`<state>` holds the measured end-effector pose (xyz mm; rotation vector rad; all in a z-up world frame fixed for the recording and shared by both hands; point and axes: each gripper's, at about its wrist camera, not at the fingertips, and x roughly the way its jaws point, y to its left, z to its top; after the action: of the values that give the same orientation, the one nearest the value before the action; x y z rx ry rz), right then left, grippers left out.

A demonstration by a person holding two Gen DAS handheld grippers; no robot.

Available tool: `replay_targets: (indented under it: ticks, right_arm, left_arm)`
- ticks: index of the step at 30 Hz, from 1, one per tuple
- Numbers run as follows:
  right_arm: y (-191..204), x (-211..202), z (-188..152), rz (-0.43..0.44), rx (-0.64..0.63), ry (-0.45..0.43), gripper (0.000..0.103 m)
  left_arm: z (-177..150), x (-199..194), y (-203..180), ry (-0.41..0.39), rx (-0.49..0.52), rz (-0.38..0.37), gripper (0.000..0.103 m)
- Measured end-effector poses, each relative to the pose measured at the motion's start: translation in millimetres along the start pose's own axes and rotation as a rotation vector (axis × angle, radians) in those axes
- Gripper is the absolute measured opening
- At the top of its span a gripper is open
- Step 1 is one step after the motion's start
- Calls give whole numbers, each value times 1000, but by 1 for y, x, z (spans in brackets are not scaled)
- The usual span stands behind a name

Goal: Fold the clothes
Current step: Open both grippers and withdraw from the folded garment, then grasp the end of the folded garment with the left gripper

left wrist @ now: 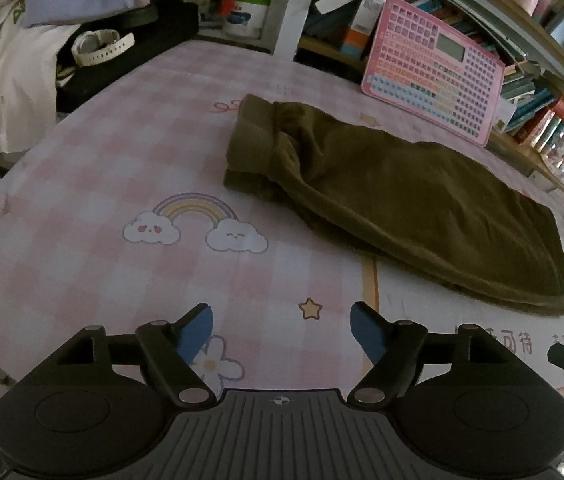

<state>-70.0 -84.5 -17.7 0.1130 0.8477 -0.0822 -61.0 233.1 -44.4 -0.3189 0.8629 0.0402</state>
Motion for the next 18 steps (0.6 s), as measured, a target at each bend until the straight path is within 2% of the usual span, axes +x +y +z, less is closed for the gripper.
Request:
replay_targets:
  ticks: [8,11,15,18]
  right_arm:
    - [3,0,-2,-14,-25,18,93]
    - [5,0,0,-12,-43,16,93]
    - [11,6,2,-4,-81,11,93]
    - [23,14,4,3,-136,8,93]
  left_arm:
    - [1,0,2,-1,-15,-10,78]
    - [5,5,8,-7,-62,-64,78]
    - [19,22,22,-6,-201,-135,78]
    - [31,39,33,-31,-364,-206,75]
